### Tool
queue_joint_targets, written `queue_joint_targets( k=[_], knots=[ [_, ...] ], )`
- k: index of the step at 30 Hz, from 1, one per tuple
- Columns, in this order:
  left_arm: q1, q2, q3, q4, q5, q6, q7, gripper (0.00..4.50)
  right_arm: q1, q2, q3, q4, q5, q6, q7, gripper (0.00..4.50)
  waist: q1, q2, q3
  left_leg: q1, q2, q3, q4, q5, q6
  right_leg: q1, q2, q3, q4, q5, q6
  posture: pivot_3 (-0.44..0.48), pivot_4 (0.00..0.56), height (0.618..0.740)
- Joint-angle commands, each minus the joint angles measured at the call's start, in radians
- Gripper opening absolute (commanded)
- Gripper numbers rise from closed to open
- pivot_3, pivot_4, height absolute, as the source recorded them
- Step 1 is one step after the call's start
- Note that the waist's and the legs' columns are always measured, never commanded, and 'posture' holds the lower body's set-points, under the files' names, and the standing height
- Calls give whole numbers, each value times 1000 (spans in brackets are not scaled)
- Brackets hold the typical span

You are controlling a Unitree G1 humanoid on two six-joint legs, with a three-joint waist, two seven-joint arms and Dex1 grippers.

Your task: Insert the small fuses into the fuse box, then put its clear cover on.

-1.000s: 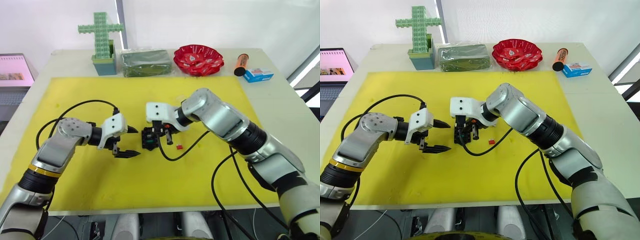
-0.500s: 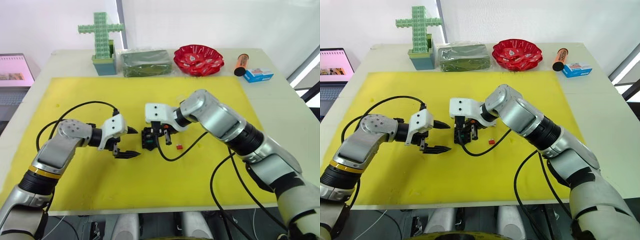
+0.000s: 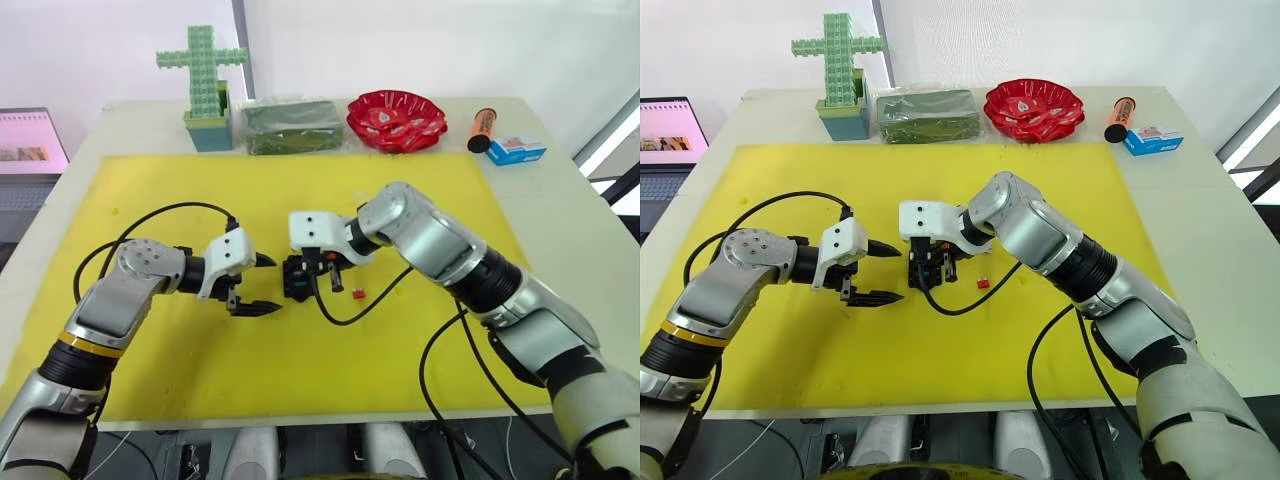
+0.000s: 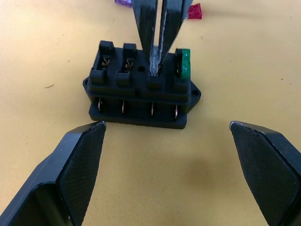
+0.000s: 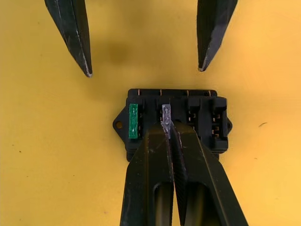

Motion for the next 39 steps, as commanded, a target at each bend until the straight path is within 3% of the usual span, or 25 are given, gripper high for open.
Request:
queue_joint_targets(
  k=[1, 16, 21, 39],
  knots=[
    [-9, -3, 15, -32, 2, -16, 7, 4421, 39, 5, 50, 16, -34, 13, 7, 0, 0, 0, 0, 0, 0, 0, 0, 0, 0, 0, 0, 0, 0, 0, 0, 0, 150, 740],
    [-9, -7, 15, -33, 9, -18, 12, 4421, 35, 30, 16, 23, -68, -10, 7, 0, -2, 0, 0, 1, 0, 0, 0, 0, 0, 1, 0, 0, 1, 0, 0, 0, 150, 740],
    [-10, -8, 17, -25, 12, -24, 10, 4500, 26, 42, -14, 8, -52, 16, 9, 1268, 0, 0, 0, 1, 0, 0, 0, 0, 0, 0, 1, 0, 1, 0, 0, 0, 150, 740],
    [-11, -10, 24, -9, 16, -37, 13, 4500, -1, 37, -200, -98, 70, 120, -9, 1268, 1, 0, 0, 0, 0, 0, 0, 0, 0, 0, 1, 0, 1, 0, 0, 0, 150, 740]
  ],
)
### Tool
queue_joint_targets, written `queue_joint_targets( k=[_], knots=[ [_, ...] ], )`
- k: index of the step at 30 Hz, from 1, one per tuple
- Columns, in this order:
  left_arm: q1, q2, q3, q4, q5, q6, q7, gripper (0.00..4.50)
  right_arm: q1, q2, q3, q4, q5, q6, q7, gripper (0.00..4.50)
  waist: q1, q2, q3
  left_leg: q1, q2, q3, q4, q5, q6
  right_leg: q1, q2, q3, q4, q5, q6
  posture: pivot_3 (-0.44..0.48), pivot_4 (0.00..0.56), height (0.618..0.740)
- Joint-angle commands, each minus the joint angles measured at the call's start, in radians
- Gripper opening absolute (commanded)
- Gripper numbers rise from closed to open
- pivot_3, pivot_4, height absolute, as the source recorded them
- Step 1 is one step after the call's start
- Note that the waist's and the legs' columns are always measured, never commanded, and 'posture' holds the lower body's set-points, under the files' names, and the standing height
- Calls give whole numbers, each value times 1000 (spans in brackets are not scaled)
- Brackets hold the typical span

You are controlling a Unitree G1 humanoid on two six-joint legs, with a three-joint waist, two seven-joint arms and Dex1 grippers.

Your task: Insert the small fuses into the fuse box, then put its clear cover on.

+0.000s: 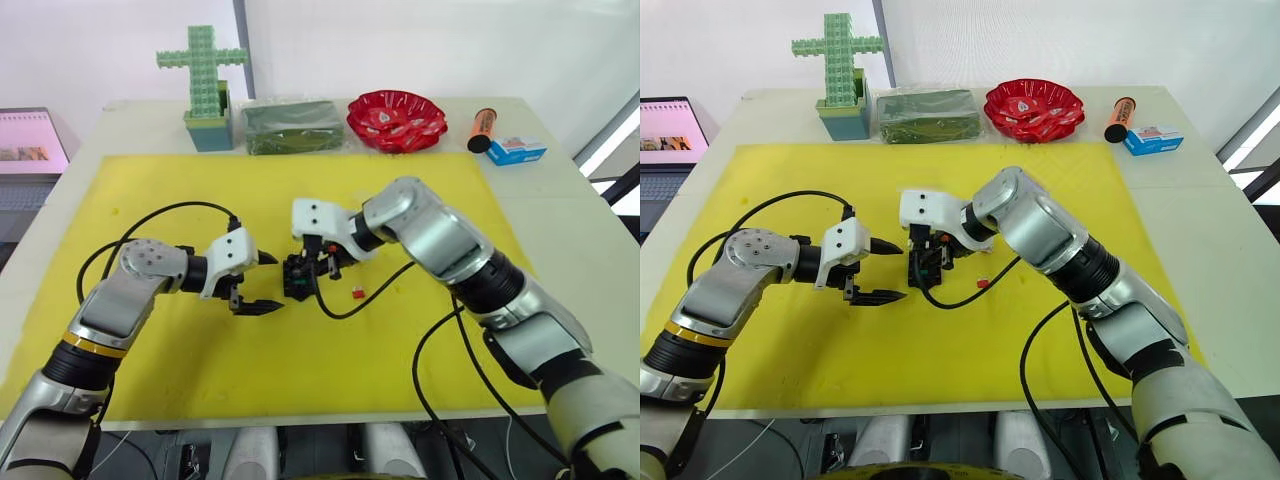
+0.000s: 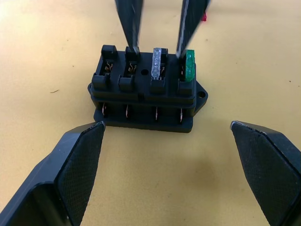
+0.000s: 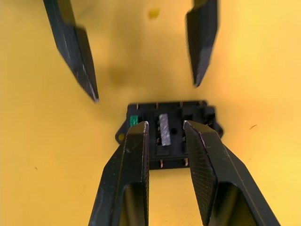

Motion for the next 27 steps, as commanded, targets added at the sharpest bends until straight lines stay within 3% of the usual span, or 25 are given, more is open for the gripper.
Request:
queue_joint_targets(
  k=[1, 7, 27],
  knots=[
    [-12, 1, 25, -10, -4, -17, 2, 4500, -8, 12, -74, -46, 46, 1, -23, 1268, 0, 0, 0, 0, 0, 0, 0, 0, 0, 0, 0, 0, 0, 0, 0, 0, 150, 740],
    [-13, 4, 28, -8, -3, -18, 5, 4500, 56, 18, -103, -48, 70, -21, -83, 10, 0, 0, 0, 0, 0, 0, 0, 0, 0, 0, 0, 0, 0, 0, 0, 0, 150, 740],
    [-35, 5, 25, 21, 5, -28, 2, 4500, 168, 38, -101, -20, 107, -71, -155, 10, -1, 0, 0, 0, 0, 0, 0, 0, 0, 0, 0, 0, 0, 0, 0, 0, 150, 740]
  ],
)
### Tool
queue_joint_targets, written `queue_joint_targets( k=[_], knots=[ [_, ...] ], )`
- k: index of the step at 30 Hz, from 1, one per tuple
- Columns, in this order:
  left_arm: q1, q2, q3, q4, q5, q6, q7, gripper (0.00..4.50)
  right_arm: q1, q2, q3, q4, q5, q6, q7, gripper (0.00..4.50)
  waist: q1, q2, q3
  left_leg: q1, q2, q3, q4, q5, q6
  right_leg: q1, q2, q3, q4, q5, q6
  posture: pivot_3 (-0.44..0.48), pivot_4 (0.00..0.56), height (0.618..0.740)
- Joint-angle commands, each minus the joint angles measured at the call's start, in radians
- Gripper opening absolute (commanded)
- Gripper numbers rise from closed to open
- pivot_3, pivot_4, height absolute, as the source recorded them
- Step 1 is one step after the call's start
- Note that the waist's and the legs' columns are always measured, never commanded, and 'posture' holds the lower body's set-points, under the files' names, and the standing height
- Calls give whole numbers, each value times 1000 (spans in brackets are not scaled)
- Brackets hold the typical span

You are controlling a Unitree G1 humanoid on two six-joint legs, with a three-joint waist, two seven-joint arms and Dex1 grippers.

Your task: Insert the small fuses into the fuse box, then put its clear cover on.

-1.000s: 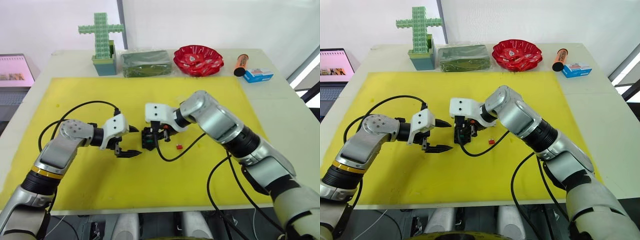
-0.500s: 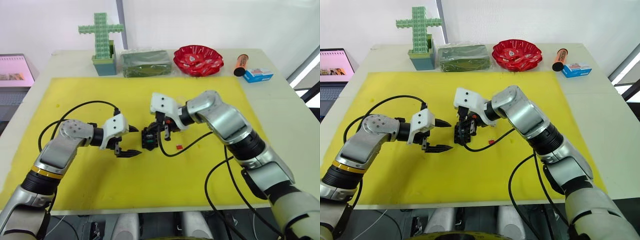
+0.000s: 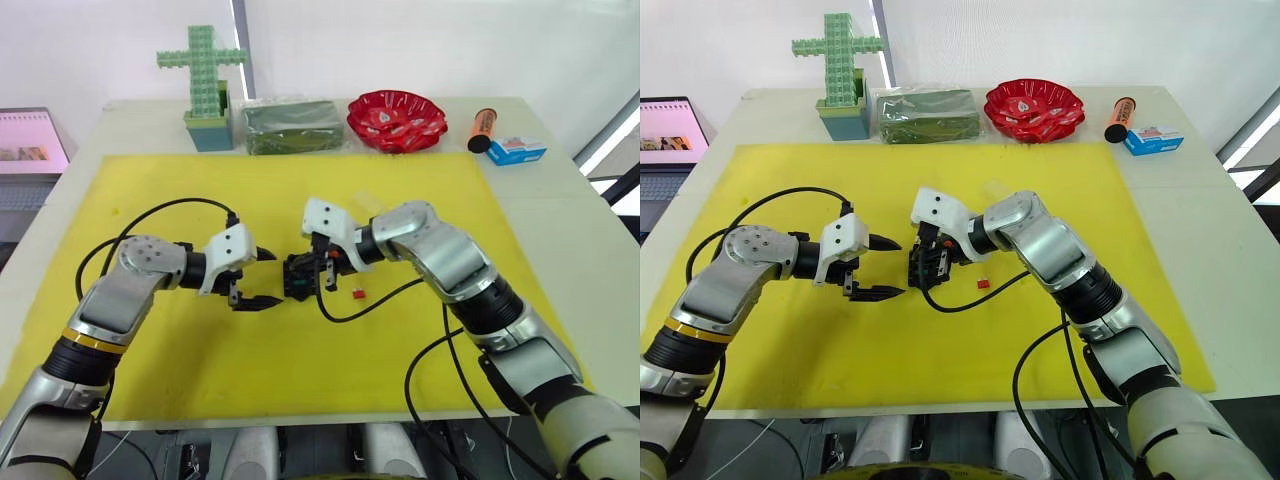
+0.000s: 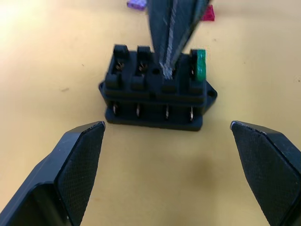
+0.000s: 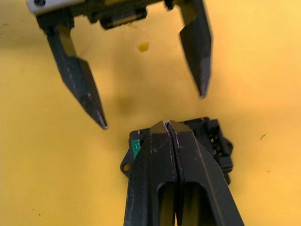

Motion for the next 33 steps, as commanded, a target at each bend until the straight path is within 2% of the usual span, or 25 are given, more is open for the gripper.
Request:
queue_joint_targets(
  k=[1, 12, 21, 26, 33],
  knots=[
    [-13, 4, 23, -2, 3, -16, 0, 4500, 0, -4, -4, 4, -6, -30, -10, 10, 0, 0, 0, 0, 0, 0, 0, 0, 0, 0, 0, 0, 0, 0, 0, 0, 150, 740],
    [-13, 7, 24, 1, 2, -19, -2, 4500, 74, -63, 101, 68, -96, -124, -4, 10, 2, 0, 0, 1, 0, 0, 0, 0, 0, 1, 0, 0, 0, 0, 0, 0, 150, 740],
    [-7, 15, 30, 2, 0, -24, -6, 4500, 94, -64, 125, 129, -139, -168, -15, 10, 4, 0, -2, 3, 0, 0, 1, 0, 0, 4, 0, 0, 0, 0, 0, 0, 150, 740],
    [-5, 22, 52, -1, -22, -14, -11, 4500, 80, -55, 58, 84, -69, -130, 8, 10, 5, 0, -2, 3, 0, 0, 1, 0, 0, 4, 0, 0, 0, 0, 0, 0, 150, 740],
    [11, 56, 102, -33, -67, 27, -37, 4500, 42, -29, -126, -50, 107, -2, 11, 10, 2, 0, -1, 1, 0, 0, 1, 0, 0, 2, 0, 0, -1, 0, 0, 0, 150, 740]
  ],
)
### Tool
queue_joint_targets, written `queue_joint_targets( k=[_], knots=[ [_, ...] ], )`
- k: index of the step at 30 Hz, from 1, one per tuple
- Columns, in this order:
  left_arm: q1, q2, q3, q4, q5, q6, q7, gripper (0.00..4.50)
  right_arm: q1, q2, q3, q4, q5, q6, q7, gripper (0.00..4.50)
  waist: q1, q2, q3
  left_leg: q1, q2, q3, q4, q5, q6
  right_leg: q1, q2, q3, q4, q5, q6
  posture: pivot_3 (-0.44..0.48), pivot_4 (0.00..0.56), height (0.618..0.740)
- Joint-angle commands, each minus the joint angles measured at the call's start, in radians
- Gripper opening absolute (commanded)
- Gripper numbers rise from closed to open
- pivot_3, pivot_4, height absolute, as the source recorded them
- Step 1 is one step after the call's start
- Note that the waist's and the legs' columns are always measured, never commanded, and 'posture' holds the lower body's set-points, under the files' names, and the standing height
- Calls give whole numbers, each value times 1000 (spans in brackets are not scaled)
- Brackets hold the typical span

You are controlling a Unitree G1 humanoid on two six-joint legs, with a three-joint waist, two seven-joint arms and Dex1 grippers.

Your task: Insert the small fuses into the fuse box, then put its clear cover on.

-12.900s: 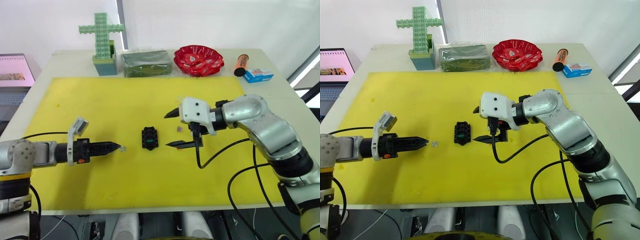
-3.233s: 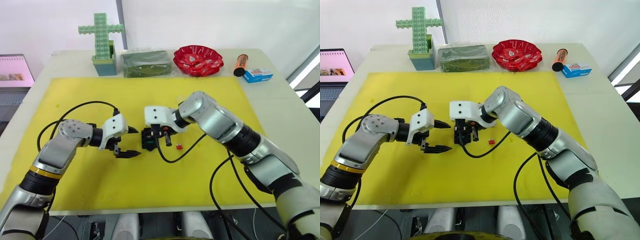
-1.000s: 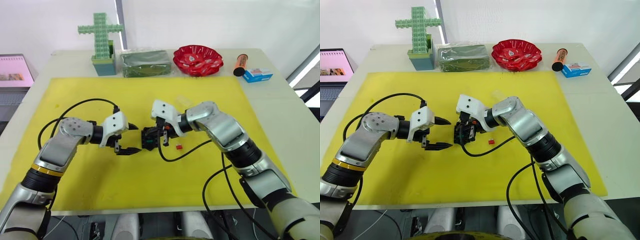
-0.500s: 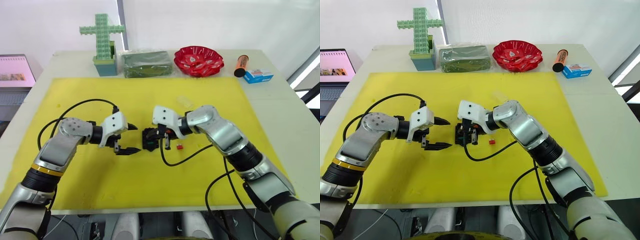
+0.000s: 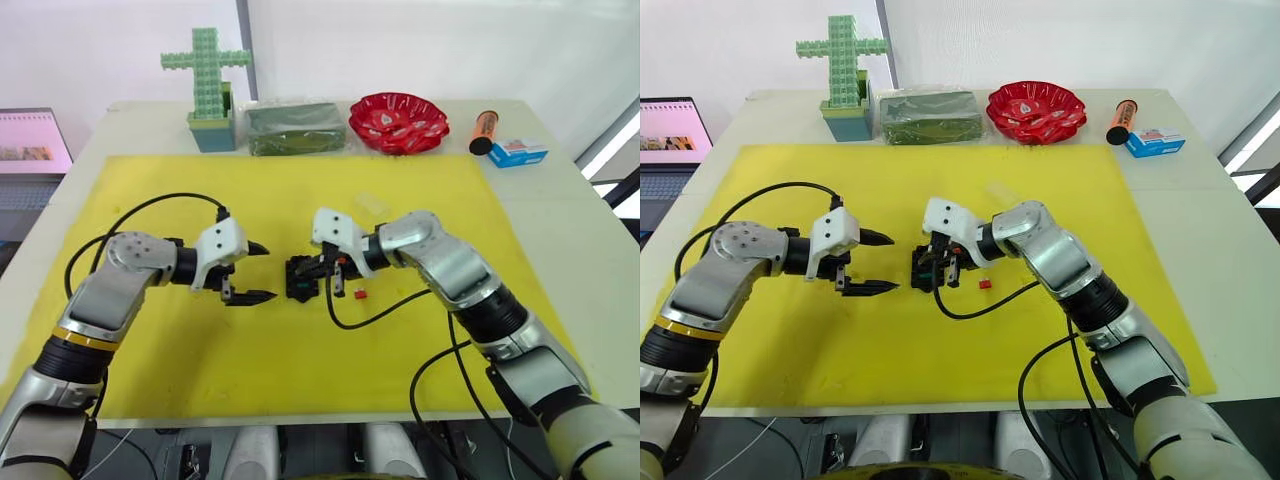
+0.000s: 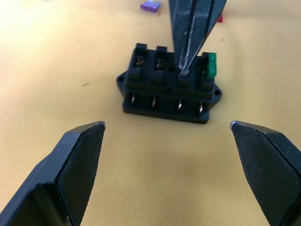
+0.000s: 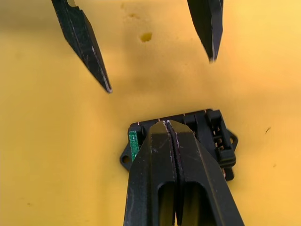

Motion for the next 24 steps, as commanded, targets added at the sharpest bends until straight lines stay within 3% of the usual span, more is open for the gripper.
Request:
queue_joint_targets(
  k=[1, 7, 13, 17, 24],
  knots=[
    [1, 37, 74, -47, -59, 42, -18, 4500, -37, -1, -114, -89, 97, 98, -3, 10, -2, 0, 1, -1, 0, 0, 0, 0, 0, -1, 0, 0, 0, 0, 0, 0, 150, 740],
    [23, 87, 133, -101, -109, 122, -14, 4500, -6, -84, -222, -182, 135, 67, -18, 10, -1, 0, 1, -1, 0, 0, -1, 0, 0, -2, 0, 0, 0, 0, 0, 0, 150, 740],
    [108, 193, 199, -150, -116, 133, -41, 4500, 117, -300, -338, -240, 126, -108, 54, 10, -1, 0, 1, -1, 0, 0, -1, 0, 0, -2, 0, 0, -1, 0, 0, 0, 150, 740],
    [189, 268, 263, -184, -137, 147, -61, 4500, 239, -501, -431, -243, 157, -176, 178, 865, -1, 0, 2, -1, 0, 1, -2, 0, 0, -2, -1, 0, -2, 0, 0, 0, 150, 740],
    [209, 322, 322, -127, -151, 128, -92, 4500, 420, -672, -575, -235, 201, -193, 251, 3329, -2, 0, 2, 0, 1, 1, -2, 0, 0, -2, -1, 0, -2, 0, -1, 0, 150, 740]
  ],
)
